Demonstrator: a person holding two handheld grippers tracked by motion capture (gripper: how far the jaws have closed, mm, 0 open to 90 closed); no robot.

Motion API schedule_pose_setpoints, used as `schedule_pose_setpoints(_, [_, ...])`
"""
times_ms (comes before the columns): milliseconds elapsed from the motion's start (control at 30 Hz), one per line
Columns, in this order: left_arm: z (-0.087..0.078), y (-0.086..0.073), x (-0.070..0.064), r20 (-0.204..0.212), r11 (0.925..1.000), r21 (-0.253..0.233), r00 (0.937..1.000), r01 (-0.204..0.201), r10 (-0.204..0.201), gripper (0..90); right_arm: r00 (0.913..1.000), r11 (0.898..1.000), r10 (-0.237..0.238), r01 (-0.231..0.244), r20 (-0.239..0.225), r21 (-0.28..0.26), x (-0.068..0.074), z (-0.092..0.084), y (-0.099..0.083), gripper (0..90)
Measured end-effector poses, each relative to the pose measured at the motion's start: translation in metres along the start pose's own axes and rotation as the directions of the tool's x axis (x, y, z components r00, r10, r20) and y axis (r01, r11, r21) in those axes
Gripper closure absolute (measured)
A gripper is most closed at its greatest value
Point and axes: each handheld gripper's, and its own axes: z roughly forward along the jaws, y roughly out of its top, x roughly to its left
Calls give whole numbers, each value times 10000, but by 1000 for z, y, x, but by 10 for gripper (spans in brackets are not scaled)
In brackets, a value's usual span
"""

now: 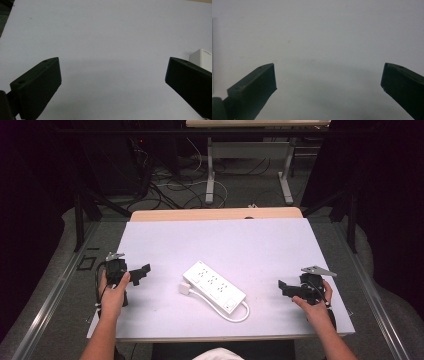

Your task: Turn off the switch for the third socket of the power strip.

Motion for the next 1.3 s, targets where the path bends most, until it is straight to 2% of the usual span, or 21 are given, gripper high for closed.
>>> schedule_pose_setpoints(33, [-2, -1, 0, 54, 9999, 153, 10000, -77, 76, 2, 10000, 10000, 53, -53, 1, 7, 0, 0, 0, 0])
schedule_pose_setpoints(67, [-1, -3, 0, 8, 9999, -31, 9999, -103, 103, 2, 10000, 10000, 63, -63, 1, 20, 0, 1, 0, 0])
schedule_pose_setpoints(200, [-1, -7, 0, 57, 9999, -156, 10000, -64, 65, 2, 10000, 10000, -23, 23, -28, 27, 1, 1, 0, 0])
schedule_pose_setpoints(533, [4, -14, 5, -82, 9995, 51, 9994, -328, 328, 5, 10000, 10000, 33, -33, -21, 25, 0, 1, 0, 0])
schedule_pose_setpoints(667, [6, -16, 7, -85, 9997, 63, 9997, -231, 232, 5, 10000, 10000, 25, -25, -14, 30, 0, 1, 0, 0])
schedule_pose_setpoints(800, [6, -16, 8, -92, 9994, 116, 9994, -319, 320, 7, 10000, 10000, -72, 72, -18, 56, 0, 2, 0, 0])
schedule_pose_setpoints(1300, [9, -18, 9, -120, 9997, 87, 9996, -246, 247, 9, 9999, 9999, -94, 95, -40, 82, 0, 3, 1, 0])
